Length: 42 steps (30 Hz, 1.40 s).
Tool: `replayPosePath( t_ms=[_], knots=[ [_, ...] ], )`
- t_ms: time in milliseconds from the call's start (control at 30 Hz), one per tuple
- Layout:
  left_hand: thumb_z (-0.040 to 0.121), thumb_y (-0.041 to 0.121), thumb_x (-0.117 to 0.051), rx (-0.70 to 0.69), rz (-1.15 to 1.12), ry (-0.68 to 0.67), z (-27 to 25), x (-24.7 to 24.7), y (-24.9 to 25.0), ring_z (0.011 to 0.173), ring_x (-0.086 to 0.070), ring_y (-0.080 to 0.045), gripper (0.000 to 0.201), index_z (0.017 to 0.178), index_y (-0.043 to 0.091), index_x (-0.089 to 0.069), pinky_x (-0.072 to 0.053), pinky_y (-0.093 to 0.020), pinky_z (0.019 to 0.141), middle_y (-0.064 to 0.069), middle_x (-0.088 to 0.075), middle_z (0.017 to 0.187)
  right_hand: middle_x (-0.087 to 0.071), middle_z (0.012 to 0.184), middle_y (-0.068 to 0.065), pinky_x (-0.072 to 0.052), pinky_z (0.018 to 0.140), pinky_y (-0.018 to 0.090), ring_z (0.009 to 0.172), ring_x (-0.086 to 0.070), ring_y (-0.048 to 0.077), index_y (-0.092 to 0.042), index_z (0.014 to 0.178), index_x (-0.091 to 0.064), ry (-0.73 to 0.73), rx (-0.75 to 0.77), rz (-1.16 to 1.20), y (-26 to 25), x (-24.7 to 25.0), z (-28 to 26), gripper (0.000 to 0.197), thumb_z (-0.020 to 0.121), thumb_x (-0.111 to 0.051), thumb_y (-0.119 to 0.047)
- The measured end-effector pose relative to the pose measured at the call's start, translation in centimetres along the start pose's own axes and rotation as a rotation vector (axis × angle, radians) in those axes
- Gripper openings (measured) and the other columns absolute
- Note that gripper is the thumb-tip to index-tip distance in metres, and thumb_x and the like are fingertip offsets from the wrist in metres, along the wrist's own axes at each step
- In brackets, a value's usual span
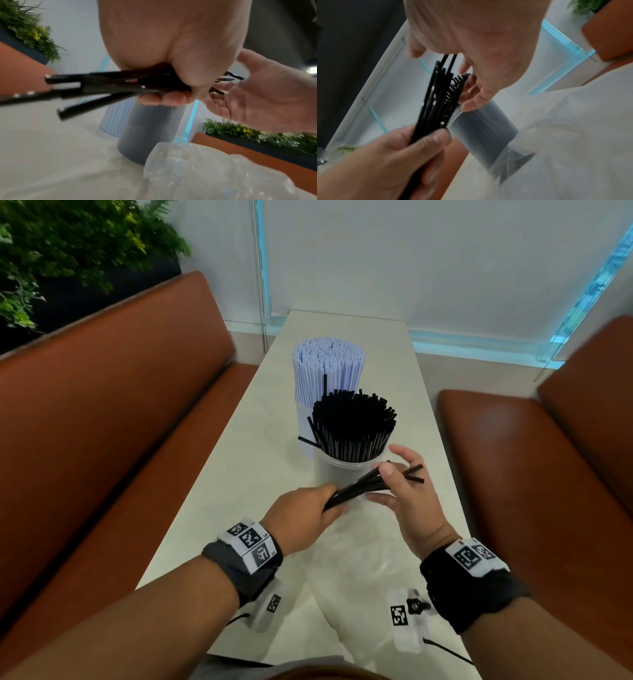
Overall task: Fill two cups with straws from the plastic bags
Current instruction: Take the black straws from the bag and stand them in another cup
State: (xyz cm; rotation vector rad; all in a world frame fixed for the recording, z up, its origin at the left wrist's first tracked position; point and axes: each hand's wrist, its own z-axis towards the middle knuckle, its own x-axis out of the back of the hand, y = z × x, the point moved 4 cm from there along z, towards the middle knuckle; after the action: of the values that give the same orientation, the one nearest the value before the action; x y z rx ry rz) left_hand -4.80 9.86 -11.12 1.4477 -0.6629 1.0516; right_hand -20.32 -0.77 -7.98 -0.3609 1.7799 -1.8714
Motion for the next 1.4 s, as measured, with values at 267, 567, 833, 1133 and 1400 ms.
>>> replayPosePath(
  t_ms=[267, 567, 833, 1133, 1400],
  knots=[
    [0.102, 0.046, -0.048, -0.074, 0.052, -0.068, 0.1, -0.4, 0.5, 0.068, -0.053, -0.021, 0.023, 0.107, 0.024, -0.052, -0.028, -0.027, 0.050, 0.008, -0.052, 0.073, -0.071, 0.072, 0.004, -0.054, 0.070, 0.037, 0.067, -0.063, 0.013, -0.022, 0.061, -0.065, 0.194, 0.030, -0.306, -0.7, 2.0, 1.3, 0.055, 0.084, -0.057, -0.071],
    [0.103, 0.041, -0.046, -0.090, 0.134, -0.024, 1.2, 0.7, 1.1, 0.071, -0.057, -0.027, 0.022, 0.109, 0.021, -0.052, -0.047, -0.037, 0.059, 0.000, -0.062, 0.082, -0.074, 0.090, 0.001, -0.054, 0.068, 0.027, 0.082, -0.071, 0.019, -0.032, 0.091, -0.073, 0.268, 0.133, -0.198, -1.4, 1.6, 1.0, 0.037, 0.097, -0.042, -0.053],
    [0.099, 0.045, -0.051, -0.091, 0.116, 0.068, 2.2, 1.0, 3.6, 0.075, -0.061, -0.027, 0.020, 0.102, 0.025, -0.052, -0.035, -0.031, 0.058, 0.000, -0.066, 0.086, -0.073, 0.087, -0.012, -0.051, 0.085, 0.034, 0.091, -0.067, 0.010, -0.029, 0.087, -0.074, 0.249, 0.091, -0.450, -0.2, 0.4, 0.3, 0.039, 0.101, -0.039, -0.041],
    [0.100, 0.033, -0.058, -0.143, -0.583, 0.170, 2.3, 5.2, 6.6, 0.073, -0.068, -0.018, 0.007, 0.106, 0.032, -0.055, -0.056, -0.035, 0.072, 0.006, -0.069, 0.083, -0.069, 0.118, 0.021, -0.058, 0.090, 0.044, 0.102, -0.071, 0.030, -0.009, 0.117, -0.064, 0.177, -0.298, 0.143, 1.3, 0.3, 0.0, 0.062, 0.102, -0.035, -0.062],
    [0.100, 0.015, -0.060, -0.104, -1.244, 0.576, 2.8, 8.6, 9.8, 0.061, -0.052, -0.019, 0.009, 0.093, 0.012, -0.055, -0.051, -0.030, 0.067, -0.003, -0.053, 0.063, -0.062, 0.131, 0.029, -0.058, 0.090, 0.049, 0.120, -0.063, 0.040, 0.003, 0.134, -0.053, -0.084, -0.536, 0.461, 1.1, -2.2, -0.5, 0.082, 0.100, -0.030, -0.068]
  ],
)
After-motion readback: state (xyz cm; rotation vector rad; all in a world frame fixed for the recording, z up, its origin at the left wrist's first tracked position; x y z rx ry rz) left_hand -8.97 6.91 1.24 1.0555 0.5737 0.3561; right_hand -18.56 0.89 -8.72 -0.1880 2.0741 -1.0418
